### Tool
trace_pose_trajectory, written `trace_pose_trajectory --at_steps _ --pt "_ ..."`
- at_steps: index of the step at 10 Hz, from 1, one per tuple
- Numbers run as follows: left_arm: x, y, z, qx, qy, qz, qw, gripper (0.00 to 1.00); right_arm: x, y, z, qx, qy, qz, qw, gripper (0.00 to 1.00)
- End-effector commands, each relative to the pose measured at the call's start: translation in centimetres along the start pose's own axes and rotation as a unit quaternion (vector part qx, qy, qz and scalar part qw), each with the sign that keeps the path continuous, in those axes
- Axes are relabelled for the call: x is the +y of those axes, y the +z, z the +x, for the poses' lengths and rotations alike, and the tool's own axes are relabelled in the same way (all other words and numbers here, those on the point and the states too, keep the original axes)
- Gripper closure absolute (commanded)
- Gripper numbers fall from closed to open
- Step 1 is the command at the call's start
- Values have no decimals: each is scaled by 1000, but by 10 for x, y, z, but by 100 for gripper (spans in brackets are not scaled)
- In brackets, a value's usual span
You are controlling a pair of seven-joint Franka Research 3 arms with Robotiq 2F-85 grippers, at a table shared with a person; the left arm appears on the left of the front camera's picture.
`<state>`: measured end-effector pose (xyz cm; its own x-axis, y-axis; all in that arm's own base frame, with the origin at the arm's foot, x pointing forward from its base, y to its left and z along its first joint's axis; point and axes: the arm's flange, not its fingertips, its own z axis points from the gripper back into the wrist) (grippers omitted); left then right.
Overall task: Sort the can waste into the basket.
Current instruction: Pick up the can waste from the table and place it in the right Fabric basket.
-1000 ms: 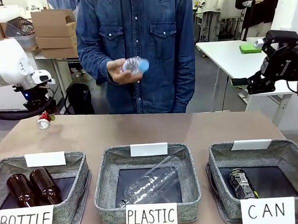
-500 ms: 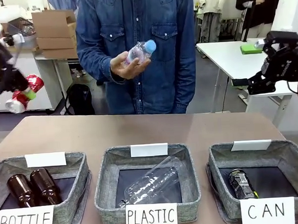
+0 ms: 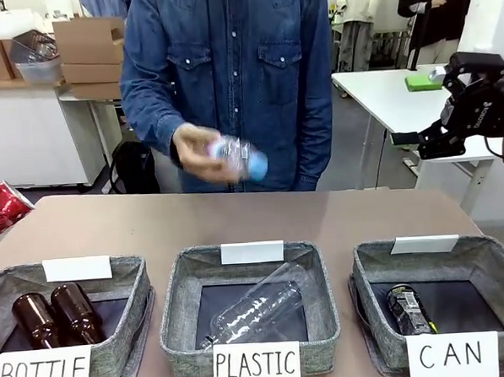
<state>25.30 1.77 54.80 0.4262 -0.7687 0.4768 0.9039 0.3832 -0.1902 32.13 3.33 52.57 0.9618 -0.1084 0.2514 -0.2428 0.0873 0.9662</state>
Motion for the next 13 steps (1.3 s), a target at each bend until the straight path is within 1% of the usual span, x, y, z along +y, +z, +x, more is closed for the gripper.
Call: trace_pose_trajectory --at_steps 1,5,6,7,8,9,10,11,12,13 --pt "3 2 8 2 22 -20 1000 71 0 1 1 4 7 1 1000 0" --pt "3 2 8 2 22 -20 1000 71 0 1 1 4 7 1 1000 0" --pt "4 -4 4 6 13 -10 1000 60 0 1 1 4 7 1 1000 0" --pt "-10 -13 32 -22 -74 8 997 60 0 0 0 0 0 0 1000 0" --pt "-32 -17 64 2 -146 18 989 60 9 20 -3 -6 15 -9 1000 0" --pt "-41 -14 71 29 -156 29 987 60 6 33 -4 -34 16 -26 999 0" --pt "-45 -8 65 40 -157 34 986 60 1 51 -10 -60 1 -52 997 0" --pt "-43 -7 51 37 -154 23 987 60 4 16 -1 -16 7 -10 1000 0" --pt "-42 -7 34 38 -143 23 989 60 4 16 -1 -16 7 -10 1000 0" --pt "-40 -7 18 41 -116 20 992 60 4 16 -1 -16 7 -10 1000 0"
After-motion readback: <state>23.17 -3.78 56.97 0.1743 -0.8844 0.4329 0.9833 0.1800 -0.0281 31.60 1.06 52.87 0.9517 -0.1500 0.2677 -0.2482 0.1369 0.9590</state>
